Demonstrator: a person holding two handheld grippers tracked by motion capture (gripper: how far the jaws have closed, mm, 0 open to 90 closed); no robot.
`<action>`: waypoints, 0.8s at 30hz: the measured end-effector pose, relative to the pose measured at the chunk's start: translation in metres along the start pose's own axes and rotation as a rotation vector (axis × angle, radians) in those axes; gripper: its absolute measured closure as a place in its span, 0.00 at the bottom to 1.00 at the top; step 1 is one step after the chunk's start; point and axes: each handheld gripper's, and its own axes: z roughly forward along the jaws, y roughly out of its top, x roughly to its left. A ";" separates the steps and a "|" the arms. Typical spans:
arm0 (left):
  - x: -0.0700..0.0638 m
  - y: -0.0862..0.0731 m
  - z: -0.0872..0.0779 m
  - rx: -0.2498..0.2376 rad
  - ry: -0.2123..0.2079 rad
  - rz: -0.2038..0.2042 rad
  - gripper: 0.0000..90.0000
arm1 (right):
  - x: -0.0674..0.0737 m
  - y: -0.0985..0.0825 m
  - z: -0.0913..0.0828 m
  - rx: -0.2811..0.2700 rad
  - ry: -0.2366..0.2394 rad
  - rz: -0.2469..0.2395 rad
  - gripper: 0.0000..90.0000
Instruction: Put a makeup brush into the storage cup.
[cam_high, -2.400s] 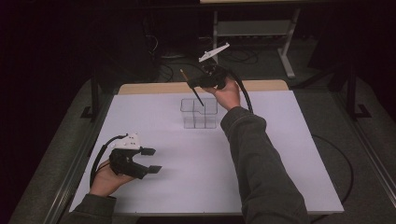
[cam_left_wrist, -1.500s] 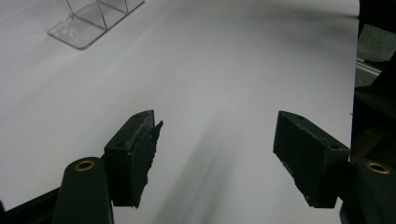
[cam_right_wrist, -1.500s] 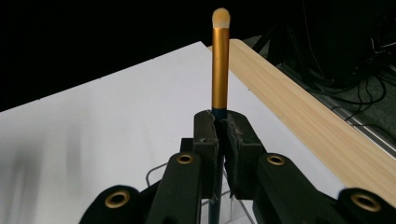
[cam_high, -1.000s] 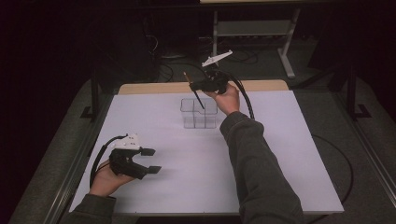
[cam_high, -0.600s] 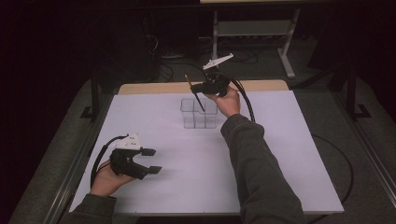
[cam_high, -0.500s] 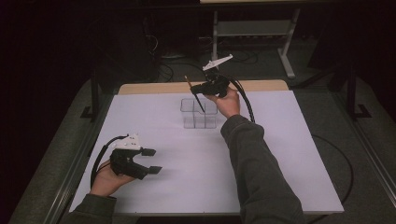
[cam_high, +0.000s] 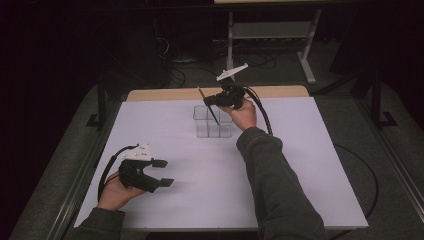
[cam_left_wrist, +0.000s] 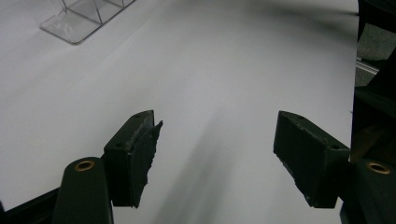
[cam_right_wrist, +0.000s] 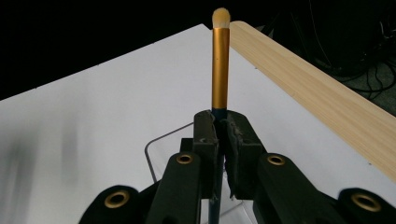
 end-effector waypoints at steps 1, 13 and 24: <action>0.000 0.000 0.000 0.000 0.000 -0.001 0.33 | 0.000 0.000 0.000 0.000 0.000 0.000 0.92; 0.000 0.000 0.002 0.005 0.000 -0.002 0.33 | 0.002 -0.004 -0.002 0.004 -0.005 0.000 0.92; 0.000 0.000 0.003 0.009 0.002 0.005 0.33 | 0.003 -0.012 -0.004 0.024 -0.015 0.004 0.91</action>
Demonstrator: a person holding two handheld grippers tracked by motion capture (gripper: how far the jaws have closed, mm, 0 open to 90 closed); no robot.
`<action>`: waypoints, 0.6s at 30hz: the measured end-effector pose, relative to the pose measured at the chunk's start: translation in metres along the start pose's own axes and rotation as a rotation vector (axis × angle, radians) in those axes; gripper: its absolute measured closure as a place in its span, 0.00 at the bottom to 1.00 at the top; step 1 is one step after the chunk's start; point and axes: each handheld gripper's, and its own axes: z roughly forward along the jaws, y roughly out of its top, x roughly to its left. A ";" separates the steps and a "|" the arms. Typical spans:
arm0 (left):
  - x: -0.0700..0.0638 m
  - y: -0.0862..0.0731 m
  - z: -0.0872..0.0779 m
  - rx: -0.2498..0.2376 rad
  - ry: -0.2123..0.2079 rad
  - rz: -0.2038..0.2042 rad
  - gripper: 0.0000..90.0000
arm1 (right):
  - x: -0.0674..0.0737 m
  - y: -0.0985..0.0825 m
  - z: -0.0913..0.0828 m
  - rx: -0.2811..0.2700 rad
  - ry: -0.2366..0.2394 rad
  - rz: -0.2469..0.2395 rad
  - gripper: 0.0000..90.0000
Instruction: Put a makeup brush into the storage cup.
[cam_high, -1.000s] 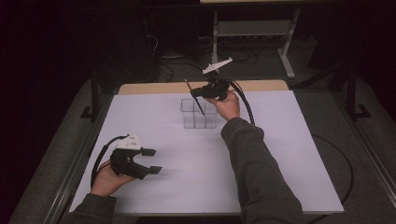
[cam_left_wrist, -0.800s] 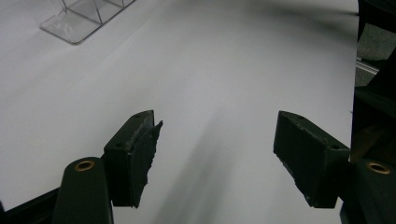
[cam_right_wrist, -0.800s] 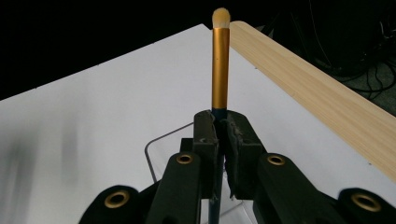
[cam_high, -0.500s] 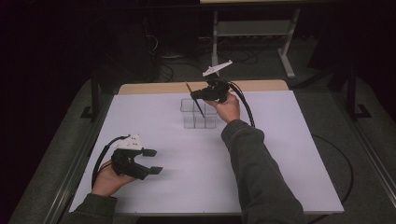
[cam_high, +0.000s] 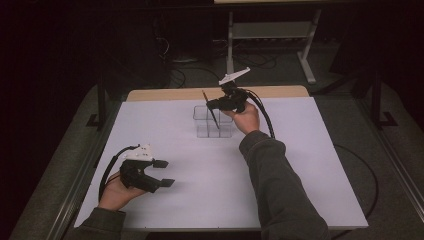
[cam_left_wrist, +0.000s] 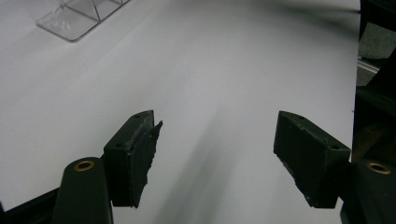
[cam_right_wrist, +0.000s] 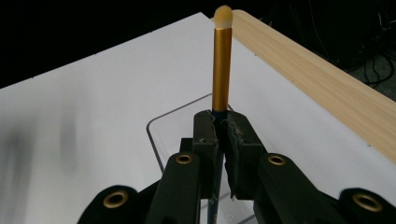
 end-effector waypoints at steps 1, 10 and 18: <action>0.001 0.000 0.000 0.003 0.001 0.010 0.32 | 0.000 -0.002 0.000 0.007 -0.001 -0.001 0.91; 0.001 -0.001 0.000 0.007 0.001 0.004 0.32 | 0.002 -0.007 0.002 0.031 -0.009 -0.005 0.91; 0.001 -0.001 0.001 0.009 0.007 -0.003 0.32 | 0.003 -0.007 0.000 0.044 -0.033 0.001 0.82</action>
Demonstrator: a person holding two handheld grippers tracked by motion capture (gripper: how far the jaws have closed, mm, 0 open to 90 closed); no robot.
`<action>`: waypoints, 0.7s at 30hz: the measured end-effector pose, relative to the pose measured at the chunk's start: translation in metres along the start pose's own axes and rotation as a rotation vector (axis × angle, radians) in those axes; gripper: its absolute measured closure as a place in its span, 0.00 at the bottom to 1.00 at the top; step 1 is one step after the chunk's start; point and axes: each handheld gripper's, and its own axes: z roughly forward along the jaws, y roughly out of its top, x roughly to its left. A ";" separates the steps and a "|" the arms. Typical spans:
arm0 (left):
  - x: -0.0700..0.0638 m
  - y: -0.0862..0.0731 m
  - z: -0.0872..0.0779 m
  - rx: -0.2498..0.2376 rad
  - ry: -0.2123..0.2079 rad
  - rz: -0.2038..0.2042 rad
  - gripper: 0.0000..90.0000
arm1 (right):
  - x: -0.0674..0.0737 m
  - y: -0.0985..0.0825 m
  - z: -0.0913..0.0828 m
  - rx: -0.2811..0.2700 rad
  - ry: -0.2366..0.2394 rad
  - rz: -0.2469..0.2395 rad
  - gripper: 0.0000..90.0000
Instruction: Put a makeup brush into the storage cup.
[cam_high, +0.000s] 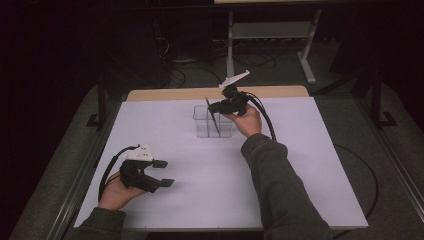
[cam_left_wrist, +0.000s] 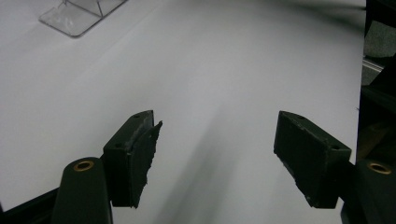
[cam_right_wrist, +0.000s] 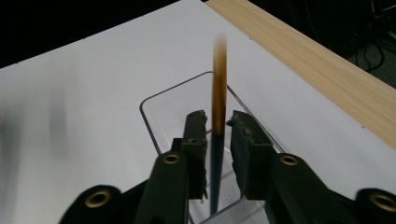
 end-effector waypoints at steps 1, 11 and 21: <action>0.000 0.000 0.000 0.000 -0.001 -0.002 0.32 | 0.000 -0.001 -0.002 0.000 -0.008 -0.004 0.80; -0.001 0.000 0.001 -0.007 -0.008 -0.005 0.32 | 0.003 -0.008 -0.016 0.002 -0.012 0.001 0.78; 0.000 -0.001 0.002 -0.019 -0.008 -0.018 0.31 | 0.001 -0.011 -0.034 -0.005 -0.013 0.010 0.74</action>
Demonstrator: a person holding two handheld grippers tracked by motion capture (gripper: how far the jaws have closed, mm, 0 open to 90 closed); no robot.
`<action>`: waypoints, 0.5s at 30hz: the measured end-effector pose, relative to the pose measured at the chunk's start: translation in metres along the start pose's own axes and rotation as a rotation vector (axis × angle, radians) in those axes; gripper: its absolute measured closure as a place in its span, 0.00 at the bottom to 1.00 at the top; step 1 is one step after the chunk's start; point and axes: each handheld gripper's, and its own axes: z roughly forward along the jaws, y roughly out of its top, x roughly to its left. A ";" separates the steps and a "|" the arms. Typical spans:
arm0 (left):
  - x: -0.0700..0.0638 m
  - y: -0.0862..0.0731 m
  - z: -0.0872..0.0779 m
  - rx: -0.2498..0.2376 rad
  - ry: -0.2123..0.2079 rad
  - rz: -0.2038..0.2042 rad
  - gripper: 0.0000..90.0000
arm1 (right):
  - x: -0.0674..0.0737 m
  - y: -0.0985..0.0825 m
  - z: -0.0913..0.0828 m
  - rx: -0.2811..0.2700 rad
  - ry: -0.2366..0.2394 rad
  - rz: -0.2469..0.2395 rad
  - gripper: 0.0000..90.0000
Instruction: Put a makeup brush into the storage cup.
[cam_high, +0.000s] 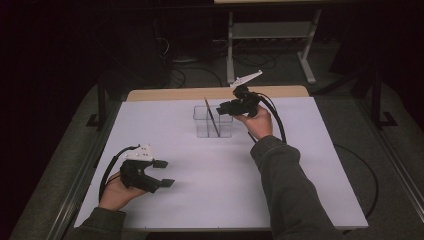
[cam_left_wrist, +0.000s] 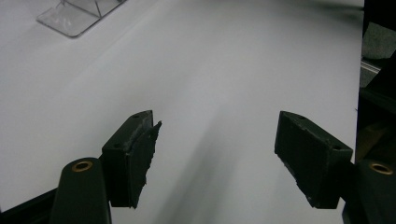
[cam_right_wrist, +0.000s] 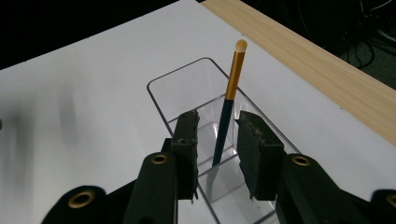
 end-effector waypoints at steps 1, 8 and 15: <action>0.000 0.000 0.000 -0.002 0.000 -0.004 0.31 | 0.000 0.000 -0.001 0.001 0.004 0.001 0.73; 0.003 0.000 -0.001 0.007 0.004 0.013 0.30 | 0.003 -0.009 -0.009 0.001 -0.002 0.011 0.69; 0.003 -0.001 -0.001 0.012 0.007 0.003 0.30 | 0.002 -0.018 -0.016 0.003 -0.015 0.007 0.66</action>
